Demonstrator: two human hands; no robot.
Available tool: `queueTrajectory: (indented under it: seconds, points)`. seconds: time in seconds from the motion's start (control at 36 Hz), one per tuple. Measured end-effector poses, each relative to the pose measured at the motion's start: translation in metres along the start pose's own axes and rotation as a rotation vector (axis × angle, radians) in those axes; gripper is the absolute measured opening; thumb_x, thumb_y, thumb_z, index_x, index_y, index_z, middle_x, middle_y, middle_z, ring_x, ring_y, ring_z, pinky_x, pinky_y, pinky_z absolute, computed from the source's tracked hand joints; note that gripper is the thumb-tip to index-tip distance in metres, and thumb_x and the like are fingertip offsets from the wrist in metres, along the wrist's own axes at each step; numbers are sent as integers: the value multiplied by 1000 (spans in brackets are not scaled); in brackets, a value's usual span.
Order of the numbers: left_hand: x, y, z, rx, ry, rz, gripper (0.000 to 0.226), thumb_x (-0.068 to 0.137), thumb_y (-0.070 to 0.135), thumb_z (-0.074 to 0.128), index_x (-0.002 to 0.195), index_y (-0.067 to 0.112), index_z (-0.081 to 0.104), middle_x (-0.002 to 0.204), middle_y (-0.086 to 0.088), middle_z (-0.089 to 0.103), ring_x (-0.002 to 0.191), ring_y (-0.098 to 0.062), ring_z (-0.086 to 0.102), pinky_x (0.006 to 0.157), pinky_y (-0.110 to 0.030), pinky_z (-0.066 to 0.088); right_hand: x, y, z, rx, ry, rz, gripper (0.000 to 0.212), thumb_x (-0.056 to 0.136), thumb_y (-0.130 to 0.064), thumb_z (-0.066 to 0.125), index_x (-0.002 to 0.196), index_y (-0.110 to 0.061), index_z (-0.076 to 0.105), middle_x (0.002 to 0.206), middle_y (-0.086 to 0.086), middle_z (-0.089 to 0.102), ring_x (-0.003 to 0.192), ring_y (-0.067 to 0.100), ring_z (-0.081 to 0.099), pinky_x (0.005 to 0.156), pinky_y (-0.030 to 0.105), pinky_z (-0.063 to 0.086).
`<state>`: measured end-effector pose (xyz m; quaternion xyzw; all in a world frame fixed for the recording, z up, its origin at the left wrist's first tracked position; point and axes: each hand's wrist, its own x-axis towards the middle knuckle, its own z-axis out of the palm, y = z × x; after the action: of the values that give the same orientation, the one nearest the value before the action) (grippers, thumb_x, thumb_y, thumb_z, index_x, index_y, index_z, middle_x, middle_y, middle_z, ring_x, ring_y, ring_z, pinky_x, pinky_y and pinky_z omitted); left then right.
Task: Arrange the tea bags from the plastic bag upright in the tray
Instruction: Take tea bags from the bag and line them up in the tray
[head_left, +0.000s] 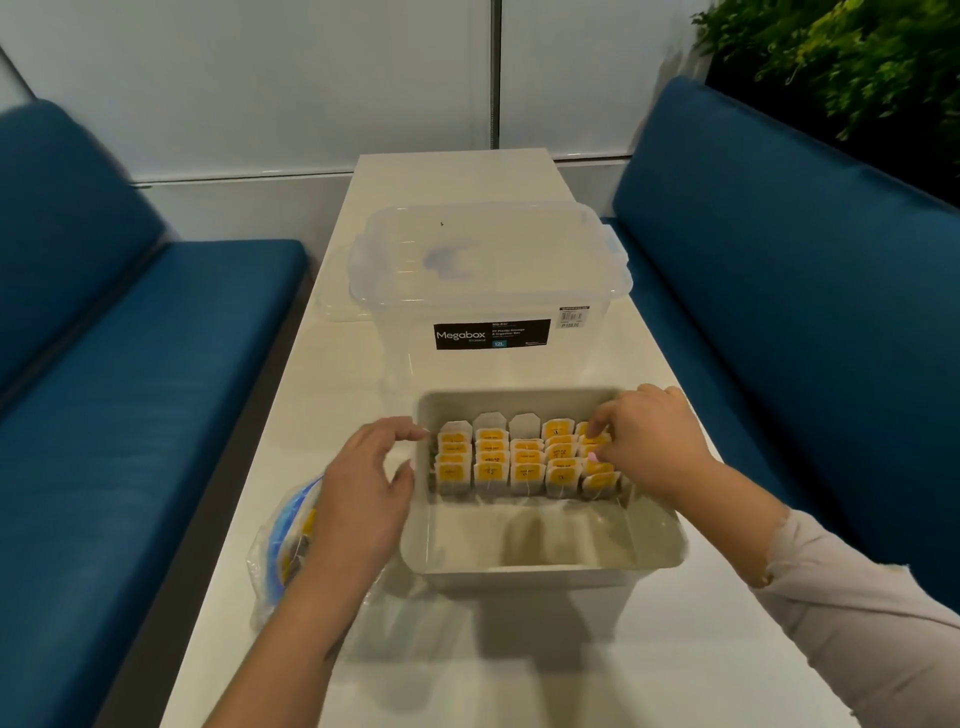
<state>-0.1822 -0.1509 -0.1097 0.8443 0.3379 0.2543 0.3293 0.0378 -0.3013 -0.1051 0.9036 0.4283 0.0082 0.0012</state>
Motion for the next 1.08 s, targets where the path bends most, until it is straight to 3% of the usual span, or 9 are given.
queueTrajectory:
  seconds: [0.08, 0.17, 0.39, 0.5, 0.61, 0.75, 0.86, 0.94, 1.08]
  points:
    - [2, -12, -21, 41, 34, -39, 33, 86, -2, 59, 105, 26, 62, 115, 15, 57, 104, 1, 47, 85, 7, 23, 4, -15, -8, 59, 34, -18, 16, 85, -38, 64, 100, -35, 68, 91, -8, 66, 89, 13, 46, 79, 30, 31]
    - [3, -25, -41, 81, 29, -124, 34, 88, 2, 59, 111, 27, 61, 120, 15, 57, 103, 0, 46, 91, -10, 32, 7, -37, -16, 103, 60, -64, 14, 85, -38, 63, 99, -37, 67, 92, -10, 66, 90, 13, 47, 80, 30, 32]
    - [-6, -53, -71, 273, -42, -316, 40, 79, 28, 74, 117, 33, 59, 117, 10, 61, 107, -14, 58, 82, -31, 47, 10, -106, -26, 221, 46, -217, 17, 86, -43, 62, 100, -35, 68, 89, -11, 68, 97, 14, 50, 82, 30, 30]
    - [-9, -58, -79, 378, -112, -360, 50, 74, 36, 75, 120, 35, 55, 116, 16, 60, 99, -10, 60, 77, -31, 50, 9, -141, -22, 264, 19, -310, 21, 86, -44, 62, 103, -34, 68, 94, -11, 70, 99, 13, 55, 82, 27, 28]
    - [-9, -63, -82, 388, -133, -371, 42, 78, 32, 71, 118, 34, 57, 104, 17, 63, 89, -9, 60, 73, -30, 51, 5, -174, -17, 256, -42, -387, 22, 89, -43, 57, 107, -34, 66, 98, -11, 68, 102, 12, 52, 82, 29, 25]
    - [-9, -68, -81, 341, -109, -353, 30, 86, 19, 62, 114, 28, 62, 98, 10, 66, 84, -11, 62, 71, -27, 53, 2, -209, -11, 109, -92, -520, 23, 94, -32, 52, 110, -34, 67, 100, -4, 67, 100, 17, 53, 81, 31, 29]
    - [-12, -71, -79, 316, -84, -318, 27, 86, 14, 58, 110, 26, 63, 95, 10, 66, 82, -12, 61, 69, -27, 51, -5, -233, -1, -157, -118, -658, 18, 92, -23, 51, 97, -24, 68, 87, 0, 64, 92, 21, 55, 76, 33, 24]
    - [-12, -74, -79, 308, -88, -302, 24, 89, 16, 58, 111, 26, 62, 98, 9, 66, 82, -12, 60, 67, -24, 48, -8, -246, 11, -273, -176, -677, 18, 88, -33, 54, 98, -21, 64, 99, 1, 65, 98, 22, 57, 91, 36, 31]
    - [-13, -76, -81, 296, -90, -280, 25, 90, 16, 58, 113, 26, 62, 101, 8, 66, 85, -14, 61, 74, -28, 53, -8, -254, 22, -410, -275, -640, 31, 90, -39, 55, 113, -20, 61, 112, 3, 62, 109, 24, 53, 104, 41, 27]
